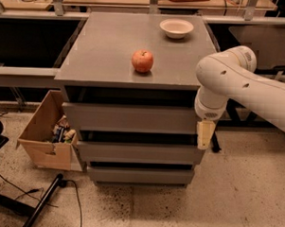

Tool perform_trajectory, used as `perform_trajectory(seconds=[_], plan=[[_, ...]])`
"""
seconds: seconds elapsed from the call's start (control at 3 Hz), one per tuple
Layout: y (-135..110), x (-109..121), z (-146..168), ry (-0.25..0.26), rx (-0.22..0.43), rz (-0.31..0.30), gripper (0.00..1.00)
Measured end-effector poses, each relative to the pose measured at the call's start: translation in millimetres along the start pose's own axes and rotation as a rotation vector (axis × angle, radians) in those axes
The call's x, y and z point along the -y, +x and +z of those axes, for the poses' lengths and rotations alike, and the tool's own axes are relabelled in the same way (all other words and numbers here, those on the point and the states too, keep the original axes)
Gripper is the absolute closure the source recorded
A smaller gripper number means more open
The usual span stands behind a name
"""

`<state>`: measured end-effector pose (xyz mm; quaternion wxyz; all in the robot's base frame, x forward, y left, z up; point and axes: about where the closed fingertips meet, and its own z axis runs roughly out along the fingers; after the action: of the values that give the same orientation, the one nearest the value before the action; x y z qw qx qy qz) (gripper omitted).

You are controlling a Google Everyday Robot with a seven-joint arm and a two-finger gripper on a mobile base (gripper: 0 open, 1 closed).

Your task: Open top drawer

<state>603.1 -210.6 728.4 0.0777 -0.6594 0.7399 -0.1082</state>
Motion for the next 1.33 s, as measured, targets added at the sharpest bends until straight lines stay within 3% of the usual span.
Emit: perform_trajectory(seconds=[0.33, 1.0, 1.33], plan=[[-11.8, 7.2, 20.6, -0.015, 0.047, 0.014, 0.0], [-27.7, 23.5, 41.0, -0.036, 0.099, 0.028, 0.42], [-19.6, 20.0, 42.5, -0.051, 0.091, 0.049, 0.65]])
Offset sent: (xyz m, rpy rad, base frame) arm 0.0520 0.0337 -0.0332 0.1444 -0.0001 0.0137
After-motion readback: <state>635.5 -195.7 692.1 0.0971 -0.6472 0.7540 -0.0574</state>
